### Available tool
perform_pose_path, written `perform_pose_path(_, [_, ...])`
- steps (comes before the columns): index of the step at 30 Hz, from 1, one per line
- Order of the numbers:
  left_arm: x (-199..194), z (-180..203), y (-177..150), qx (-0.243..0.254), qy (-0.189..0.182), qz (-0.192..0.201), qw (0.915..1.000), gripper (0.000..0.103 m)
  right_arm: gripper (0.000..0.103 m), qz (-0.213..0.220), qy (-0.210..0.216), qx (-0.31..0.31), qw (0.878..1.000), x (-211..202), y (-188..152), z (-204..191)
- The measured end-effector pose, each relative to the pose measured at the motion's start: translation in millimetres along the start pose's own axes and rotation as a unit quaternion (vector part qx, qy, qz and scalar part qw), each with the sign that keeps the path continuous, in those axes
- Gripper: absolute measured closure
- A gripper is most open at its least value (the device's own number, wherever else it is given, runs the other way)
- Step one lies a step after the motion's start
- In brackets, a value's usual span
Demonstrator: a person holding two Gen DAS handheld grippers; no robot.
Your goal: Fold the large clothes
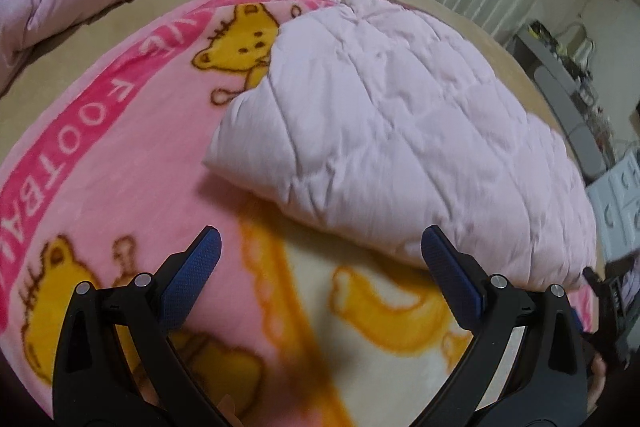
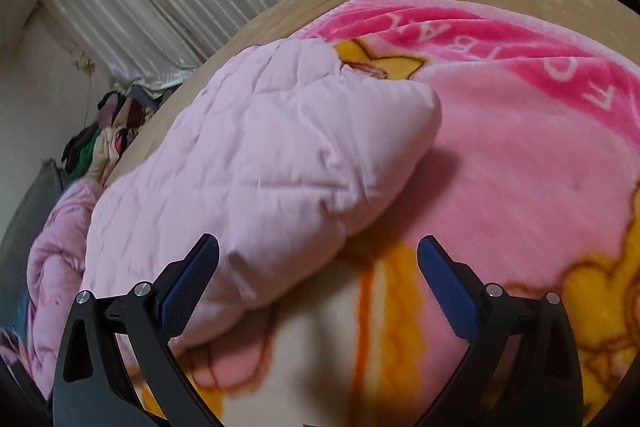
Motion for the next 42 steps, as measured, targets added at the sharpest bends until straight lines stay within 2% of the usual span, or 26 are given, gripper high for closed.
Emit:
perform_pose_path(7, [27,-3,12,-0.041,-0.008,-0.020,0.9989,0.009,0.004,-0.028,0.046,0.072,0.996,32,21,7])
perform_pose_path(13, [49,-17,11,-0.108,-0.057,-0.026,0.9922,0.008,0.004,-0.046,0.076,0.102,0.991,58,31,13])
perform_pose_path(20, [70,-26,18,-0.174,-0.119,-0.024,0.9772,0.008,0.004,-0.051,0.097,0.092,0.990,69,36,18])
perform_pose_path(26, [87,-28,37,-0.198,-0.131,-0.019,0.9713,0.008,0.004,-0.048,0.099,0.084,0.990,74,38,17])
perform_pose_path(28, [90,-27,40,-0.199,-0.133,-0.021,0.9707,0.008,0.009,-0.045,0.093,0.071,0.992,75,37,15])
perform_pose_path(29, [93,-26,43,-0.194,-0.133,-0.023,0.9717,0.008,0.015,-0.041,0.093,0.061,0.993,75,37,13])
perform_pose_path(31, [92,-21,48,-0.170,-0.120,-0.023,0.9778,0.009,0.024,-0.038,0.097,0.049,0.993,74,37,10])
perform_pose_path(32, [88,-18,47,-0.157,-0.111,-0.023,0.9812,0.011,0.029,-0.036,0.101,0.044,0.993,74,37,9])
perform_pose_path(34, [80,-9,50,-0.122,-0.098,-0.012,0.9877,0.026,0.039,-0.031,0.107,0.029,0.993,72,37,5])
perform_pose_path(35, [77,-5,51,-0.106,-0.093,-0.005,0.9900,0.031,0.045,-0.028,0.106,0.016,0.994,70,37,1])
perform_pose_path(37, [69,6,52,-0.068,-0.088,0.007,0.9937,0.052,0.052,-0.023,0.098,-0.014,0.995,66,37,-8])
perform_pose_path(40, [59,20,54,-0.022,-0.079,0.016,0.9965,0.067,0.062,-0.021,0.083,-0.064,0.994,59,40,-23])
perform_pose_path(42, [54,24,56,-0.001,-0.073,0.019,0.9971,0.071,0.067,-0.017,0.083,-0.089,0.992,51,40,-31])
Point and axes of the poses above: each gripper's, at about its wrist camera, not at the fingertips, and x roughly the way its jaws point, z to its right, y to its top, the point moved 1 cm from there along x, roughly the way its jaws point
